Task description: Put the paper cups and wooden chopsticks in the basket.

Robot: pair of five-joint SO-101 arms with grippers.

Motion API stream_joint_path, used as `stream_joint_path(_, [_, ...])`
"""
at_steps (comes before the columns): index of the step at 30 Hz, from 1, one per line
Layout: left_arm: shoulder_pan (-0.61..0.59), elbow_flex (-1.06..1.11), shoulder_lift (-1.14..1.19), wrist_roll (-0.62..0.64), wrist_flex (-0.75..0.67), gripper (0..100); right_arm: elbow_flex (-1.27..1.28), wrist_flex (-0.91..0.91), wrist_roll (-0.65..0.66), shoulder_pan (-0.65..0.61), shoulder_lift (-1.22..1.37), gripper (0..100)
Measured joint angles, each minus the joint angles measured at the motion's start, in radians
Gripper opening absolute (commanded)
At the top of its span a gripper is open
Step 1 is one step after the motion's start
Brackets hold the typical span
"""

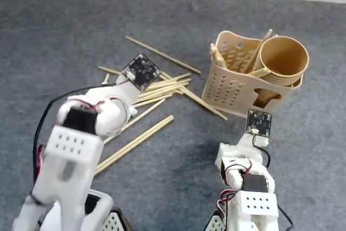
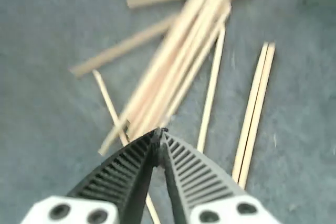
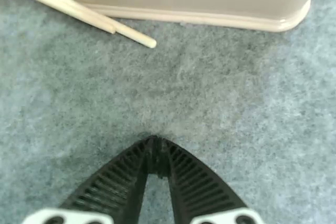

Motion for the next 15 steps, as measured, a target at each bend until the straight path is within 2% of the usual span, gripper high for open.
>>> stream_joint_path(4, [0.064, 0.0, -0.114, 0.0, -0.018, 1, 0.0, 0.0, 0.0, 0.0, 0.0, 0.6])
stream_joint_path(10, [0.08, -0.031, -0.149, 0.012, -0.147, 1, 0.0, 0.0, 0.0, 0.0, 0.0, 0.6])
stream_joint_path(15, [0.086, -0.12, -0.149, 0.169, -0.262, 1, 0.0, 0.0, 0.0, 0.0, 0.0, 0.6])
